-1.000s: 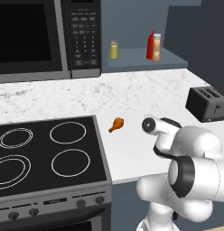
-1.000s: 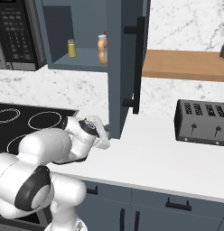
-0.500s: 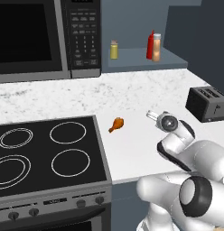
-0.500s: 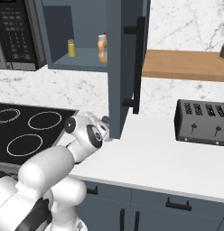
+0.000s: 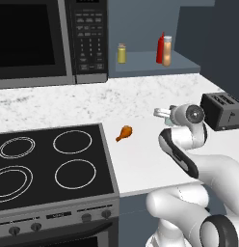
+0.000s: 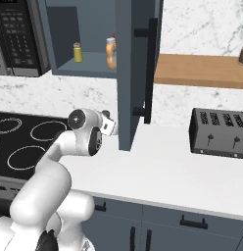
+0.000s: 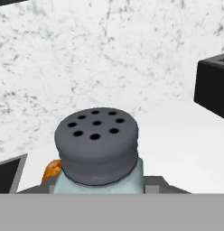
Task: Put the shaker and condiment bottle from the counter next to their counterparts in the cabinet.
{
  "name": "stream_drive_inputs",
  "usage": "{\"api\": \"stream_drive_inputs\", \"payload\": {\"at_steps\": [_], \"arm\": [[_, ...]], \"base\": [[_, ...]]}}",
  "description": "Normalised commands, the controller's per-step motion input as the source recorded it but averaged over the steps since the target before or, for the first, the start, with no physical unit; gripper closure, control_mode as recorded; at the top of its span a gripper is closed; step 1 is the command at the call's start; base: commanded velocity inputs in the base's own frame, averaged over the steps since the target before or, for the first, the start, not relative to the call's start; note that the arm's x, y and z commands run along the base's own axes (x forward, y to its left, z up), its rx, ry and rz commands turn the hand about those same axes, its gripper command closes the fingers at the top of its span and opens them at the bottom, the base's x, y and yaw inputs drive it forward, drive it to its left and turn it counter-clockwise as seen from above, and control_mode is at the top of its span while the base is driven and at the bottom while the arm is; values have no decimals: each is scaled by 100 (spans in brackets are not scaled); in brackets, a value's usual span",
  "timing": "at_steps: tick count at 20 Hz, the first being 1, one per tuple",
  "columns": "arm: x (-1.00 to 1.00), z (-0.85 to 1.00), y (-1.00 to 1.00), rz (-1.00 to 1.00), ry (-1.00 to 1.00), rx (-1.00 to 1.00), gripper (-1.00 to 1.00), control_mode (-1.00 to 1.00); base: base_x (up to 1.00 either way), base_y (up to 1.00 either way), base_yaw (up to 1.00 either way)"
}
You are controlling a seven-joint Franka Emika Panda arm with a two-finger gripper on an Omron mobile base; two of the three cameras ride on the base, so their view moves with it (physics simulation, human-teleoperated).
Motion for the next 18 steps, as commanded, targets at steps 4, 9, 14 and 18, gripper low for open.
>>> {"api": "stream_drive_inputs", "payload": {"at_steps": [4,9,14,18], "arm": [[-10,100,31,17,14,-5,100,-100],[-19,100,28,13,7,-5,100,-100],[-12,90,20,11,0,-7,100,-100],[3,-3,51,8,3,-24,100,-100]], "base": [[0,0,0],[0,0,0],[0,0,0],[0,0,0]]}}
